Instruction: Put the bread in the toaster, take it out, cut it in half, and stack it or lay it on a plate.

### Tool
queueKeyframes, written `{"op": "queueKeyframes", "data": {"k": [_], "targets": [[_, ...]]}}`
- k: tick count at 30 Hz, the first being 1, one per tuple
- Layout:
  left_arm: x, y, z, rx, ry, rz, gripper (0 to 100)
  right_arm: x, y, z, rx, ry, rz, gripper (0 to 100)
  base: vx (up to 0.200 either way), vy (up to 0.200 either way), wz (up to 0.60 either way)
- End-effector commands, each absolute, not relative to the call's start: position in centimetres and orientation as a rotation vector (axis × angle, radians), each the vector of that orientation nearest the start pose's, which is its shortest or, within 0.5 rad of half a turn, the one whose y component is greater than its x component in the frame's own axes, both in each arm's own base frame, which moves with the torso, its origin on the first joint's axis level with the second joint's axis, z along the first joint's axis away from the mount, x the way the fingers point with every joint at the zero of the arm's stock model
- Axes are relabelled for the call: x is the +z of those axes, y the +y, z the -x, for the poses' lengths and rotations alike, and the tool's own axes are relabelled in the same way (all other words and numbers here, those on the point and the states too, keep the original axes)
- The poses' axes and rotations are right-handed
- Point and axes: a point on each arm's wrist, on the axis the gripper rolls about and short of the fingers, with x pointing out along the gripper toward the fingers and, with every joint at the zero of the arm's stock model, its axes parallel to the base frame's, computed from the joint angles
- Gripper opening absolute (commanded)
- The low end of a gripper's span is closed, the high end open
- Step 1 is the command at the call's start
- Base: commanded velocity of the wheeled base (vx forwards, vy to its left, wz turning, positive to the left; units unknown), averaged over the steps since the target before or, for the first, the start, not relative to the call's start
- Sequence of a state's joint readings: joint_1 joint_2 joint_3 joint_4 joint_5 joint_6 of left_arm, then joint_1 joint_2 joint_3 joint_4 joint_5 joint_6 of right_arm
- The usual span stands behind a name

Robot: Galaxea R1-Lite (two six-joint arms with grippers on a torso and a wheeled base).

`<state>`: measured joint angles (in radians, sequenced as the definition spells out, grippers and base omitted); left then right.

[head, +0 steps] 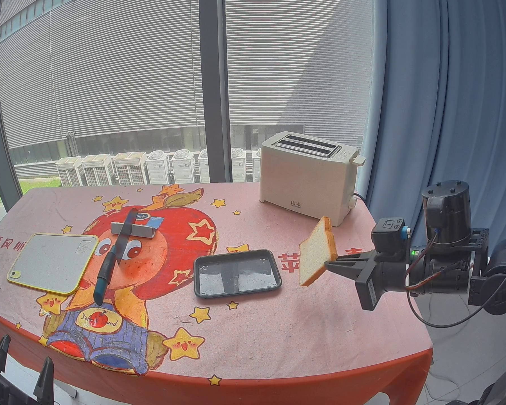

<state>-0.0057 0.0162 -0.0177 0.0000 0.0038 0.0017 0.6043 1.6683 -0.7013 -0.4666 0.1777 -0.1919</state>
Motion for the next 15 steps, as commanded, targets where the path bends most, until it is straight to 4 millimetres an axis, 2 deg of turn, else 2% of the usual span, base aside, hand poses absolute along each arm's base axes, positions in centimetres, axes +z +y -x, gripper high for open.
{"op": "queueKeyframes", "data": {"k": [1,15], "targets": [[7.55,0.02,2.28,-0.002,0.000,-0.002,100,15.26,15.25,-22.54,0.813,0.389,0.353,0,0.000,0.000,0.00],[7.55,0.02,2.28,-0.002,0.000,-0.002,100,15.17,14.57,-22.47,0.815,0.361,0.434,0,0.000,0.000,0.00]]}}
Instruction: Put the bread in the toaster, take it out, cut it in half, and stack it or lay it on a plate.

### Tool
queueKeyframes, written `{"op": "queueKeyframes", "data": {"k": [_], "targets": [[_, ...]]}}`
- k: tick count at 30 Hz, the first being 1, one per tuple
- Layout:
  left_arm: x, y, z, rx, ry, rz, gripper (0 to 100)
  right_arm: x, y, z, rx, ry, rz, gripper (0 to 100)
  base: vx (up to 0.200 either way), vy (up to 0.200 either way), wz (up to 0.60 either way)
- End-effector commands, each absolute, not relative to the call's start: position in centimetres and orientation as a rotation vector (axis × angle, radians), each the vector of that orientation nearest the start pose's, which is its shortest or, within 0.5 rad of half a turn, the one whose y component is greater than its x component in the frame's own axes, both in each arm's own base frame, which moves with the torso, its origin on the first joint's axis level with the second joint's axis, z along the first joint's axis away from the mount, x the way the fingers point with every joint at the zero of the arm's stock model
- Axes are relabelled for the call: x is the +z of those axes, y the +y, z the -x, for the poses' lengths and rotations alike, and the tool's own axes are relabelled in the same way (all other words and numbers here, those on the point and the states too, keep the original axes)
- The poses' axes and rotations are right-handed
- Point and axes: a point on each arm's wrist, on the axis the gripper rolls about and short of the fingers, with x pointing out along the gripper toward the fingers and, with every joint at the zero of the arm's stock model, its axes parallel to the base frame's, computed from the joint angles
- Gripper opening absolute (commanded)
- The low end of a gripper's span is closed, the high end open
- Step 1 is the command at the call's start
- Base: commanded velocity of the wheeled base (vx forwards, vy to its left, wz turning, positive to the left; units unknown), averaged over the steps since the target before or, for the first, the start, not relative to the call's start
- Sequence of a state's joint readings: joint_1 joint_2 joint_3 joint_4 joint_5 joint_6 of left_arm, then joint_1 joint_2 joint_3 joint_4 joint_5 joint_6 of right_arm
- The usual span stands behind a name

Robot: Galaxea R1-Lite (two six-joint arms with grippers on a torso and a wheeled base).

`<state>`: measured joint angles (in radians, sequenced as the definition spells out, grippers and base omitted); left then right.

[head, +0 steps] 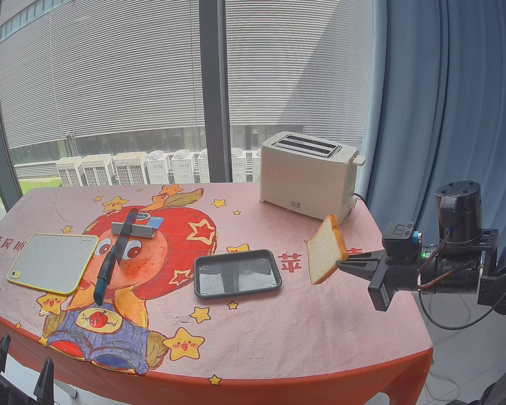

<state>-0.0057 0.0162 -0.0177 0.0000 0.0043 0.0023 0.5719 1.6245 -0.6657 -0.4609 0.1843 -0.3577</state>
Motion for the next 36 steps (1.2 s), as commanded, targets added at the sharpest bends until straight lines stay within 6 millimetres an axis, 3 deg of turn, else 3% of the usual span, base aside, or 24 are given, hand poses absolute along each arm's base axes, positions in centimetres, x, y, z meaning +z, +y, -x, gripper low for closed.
{"op": "queueKeyframes", "data": {"k": [1,36], "targets": [[7.5,0.0,2.3,-0.002,0.000,-0.002,100,15.2,14.5,-22.5,0.813,0.361,0.435,0,0.000,0.000,0.00],[7.5,0.0,2.3,0.008,0.000,-0.003,100,15.8,13.5,-22.6,0.765,0.348,0.419,0,0.000,0.017,0.00]]}}
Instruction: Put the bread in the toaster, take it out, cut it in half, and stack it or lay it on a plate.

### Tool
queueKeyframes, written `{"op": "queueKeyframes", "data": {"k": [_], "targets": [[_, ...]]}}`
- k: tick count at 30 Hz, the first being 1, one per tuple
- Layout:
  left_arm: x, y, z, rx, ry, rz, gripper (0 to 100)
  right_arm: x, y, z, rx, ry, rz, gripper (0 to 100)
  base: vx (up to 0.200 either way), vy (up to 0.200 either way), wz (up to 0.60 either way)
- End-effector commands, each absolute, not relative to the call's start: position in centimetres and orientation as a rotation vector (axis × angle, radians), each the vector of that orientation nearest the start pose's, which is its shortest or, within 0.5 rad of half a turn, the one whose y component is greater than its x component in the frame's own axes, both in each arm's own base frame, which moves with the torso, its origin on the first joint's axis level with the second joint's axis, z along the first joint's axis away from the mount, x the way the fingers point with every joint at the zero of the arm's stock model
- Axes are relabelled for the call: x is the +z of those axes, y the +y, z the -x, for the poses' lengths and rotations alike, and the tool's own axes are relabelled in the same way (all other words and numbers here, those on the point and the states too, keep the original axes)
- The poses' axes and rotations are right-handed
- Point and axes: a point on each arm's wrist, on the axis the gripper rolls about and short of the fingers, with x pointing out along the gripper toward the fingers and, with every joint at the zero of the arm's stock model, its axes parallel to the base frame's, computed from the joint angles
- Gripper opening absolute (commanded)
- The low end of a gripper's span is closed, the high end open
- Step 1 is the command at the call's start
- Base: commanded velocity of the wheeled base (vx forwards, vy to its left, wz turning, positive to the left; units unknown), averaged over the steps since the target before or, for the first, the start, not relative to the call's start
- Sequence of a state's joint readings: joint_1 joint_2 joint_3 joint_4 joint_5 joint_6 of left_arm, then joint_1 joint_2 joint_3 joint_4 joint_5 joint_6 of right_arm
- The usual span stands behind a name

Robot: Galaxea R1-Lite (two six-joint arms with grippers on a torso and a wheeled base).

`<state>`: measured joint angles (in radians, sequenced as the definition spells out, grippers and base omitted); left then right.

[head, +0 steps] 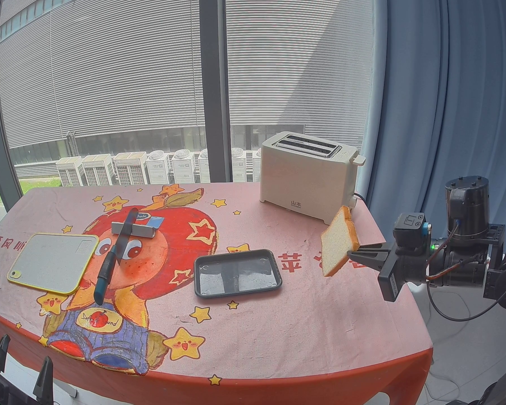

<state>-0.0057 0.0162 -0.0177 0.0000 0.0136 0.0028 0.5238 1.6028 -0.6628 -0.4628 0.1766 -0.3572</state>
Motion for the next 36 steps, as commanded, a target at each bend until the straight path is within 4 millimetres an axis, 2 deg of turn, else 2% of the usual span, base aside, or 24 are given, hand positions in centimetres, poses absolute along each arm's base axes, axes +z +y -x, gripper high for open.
{"op": "queueKeyframes", "data": {"k": [1,5,20,26,36], "targets": [[7.5,0.0,2.3,0.006,0.000,-0.002,100,15.8,13.5,-22.6,0.765,0.348,0.419,0,0.000,0.000,0.00],[7.5,0.0,2.3,0.005,0.000,-0.002,100,15.8,13.4,-22.7,0.759,0.346,0.418,0,0.000,0.000,0.00],[7.5,0.0,2.3,0.006,0.000,-0.002,100,16.1,12.8,-23.2,0.740,0.335,0.411,0,0.000,0.200,0.00],[7.5,0.0,2.3,0.009,0.000,-0.002,100,16.6,12.6,-23.0,0.734,0.318,0.409,0,0.000,0.000,0.00],[7.5,0.0,2.3,0.008,0.000,-0.002,100,16.8,12.1,-23.3,0.712,0.314,0.405,0,0.200,0.000,0.00]]}}
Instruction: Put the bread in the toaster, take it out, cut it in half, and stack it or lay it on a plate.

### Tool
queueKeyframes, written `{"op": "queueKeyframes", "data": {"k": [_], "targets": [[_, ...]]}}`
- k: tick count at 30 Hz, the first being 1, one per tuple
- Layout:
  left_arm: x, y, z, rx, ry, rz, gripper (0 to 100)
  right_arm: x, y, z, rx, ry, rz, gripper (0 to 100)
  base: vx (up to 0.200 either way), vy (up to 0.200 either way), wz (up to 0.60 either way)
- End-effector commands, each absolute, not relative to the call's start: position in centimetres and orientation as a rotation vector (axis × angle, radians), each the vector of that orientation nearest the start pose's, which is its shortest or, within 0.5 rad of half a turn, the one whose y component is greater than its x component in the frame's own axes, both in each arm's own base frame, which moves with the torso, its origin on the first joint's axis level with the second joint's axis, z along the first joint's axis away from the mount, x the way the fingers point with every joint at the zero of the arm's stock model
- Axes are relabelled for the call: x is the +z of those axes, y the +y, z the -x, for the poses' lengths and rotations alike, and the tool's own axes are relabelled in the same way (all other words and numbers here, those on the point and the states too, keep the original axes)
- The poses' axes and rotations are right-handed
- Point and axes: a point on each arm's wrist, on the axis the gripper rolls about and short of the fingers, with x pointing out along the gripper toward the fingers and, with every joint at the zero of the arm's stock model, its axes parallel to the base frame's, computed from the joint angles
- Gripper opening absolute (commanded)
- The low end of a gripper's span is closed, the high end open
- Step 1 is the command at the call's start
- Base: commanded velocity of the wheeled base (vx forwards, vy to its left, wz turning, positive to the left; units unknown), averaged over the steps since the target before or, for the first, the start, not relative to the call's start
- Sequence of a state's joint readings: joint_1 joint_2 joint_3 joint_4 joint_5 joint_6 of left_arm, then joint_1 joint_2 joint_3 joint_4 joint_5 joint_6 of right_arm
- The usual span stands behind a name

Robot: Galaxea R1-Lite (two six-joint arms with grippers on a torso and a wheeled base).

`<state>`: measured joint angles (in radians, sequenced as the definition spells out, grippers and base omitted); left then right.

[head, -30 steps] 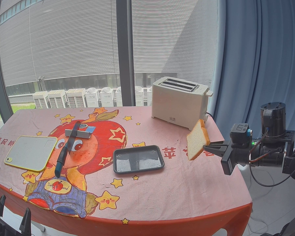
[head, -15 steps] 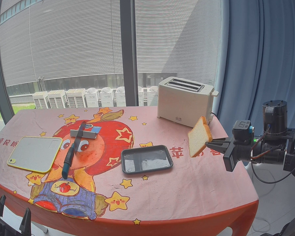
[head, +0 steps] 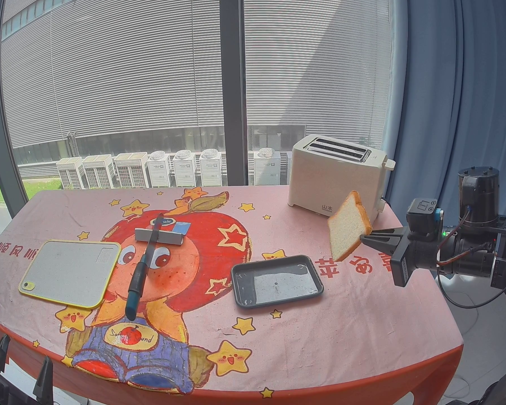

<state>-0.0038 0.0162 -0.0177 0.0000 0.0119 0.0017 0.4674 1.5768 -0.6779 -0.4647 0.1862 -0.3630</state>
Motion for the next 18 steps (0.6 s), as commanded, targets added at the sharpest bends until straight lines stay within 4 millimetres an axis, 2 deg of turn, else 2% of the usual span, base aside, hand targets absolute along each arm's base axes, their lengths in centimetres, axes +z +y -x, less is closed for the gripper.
{"op": "queueKeyframes", "data": {"k": [1,8,18], "targets": [[7.5,0.0,2.3,0.008,0.000,-0.002,100,16.9,12.0,-23.3,0.709,0.313,0.404,0,0.200,0.000,0.00],[7.5,0.0,2.3,0.008,0.000,-0.002,100,17.7,11.8,-23.7,0.718,0.282,0.393,0,0.200,0.000,0.00],[7.5,0.0,2.3,0.000,0.000,-0.002,100,19.4,9.9,-25.0,0.740,0.236,0.419,0,0.000,0.000,0.00]]}}
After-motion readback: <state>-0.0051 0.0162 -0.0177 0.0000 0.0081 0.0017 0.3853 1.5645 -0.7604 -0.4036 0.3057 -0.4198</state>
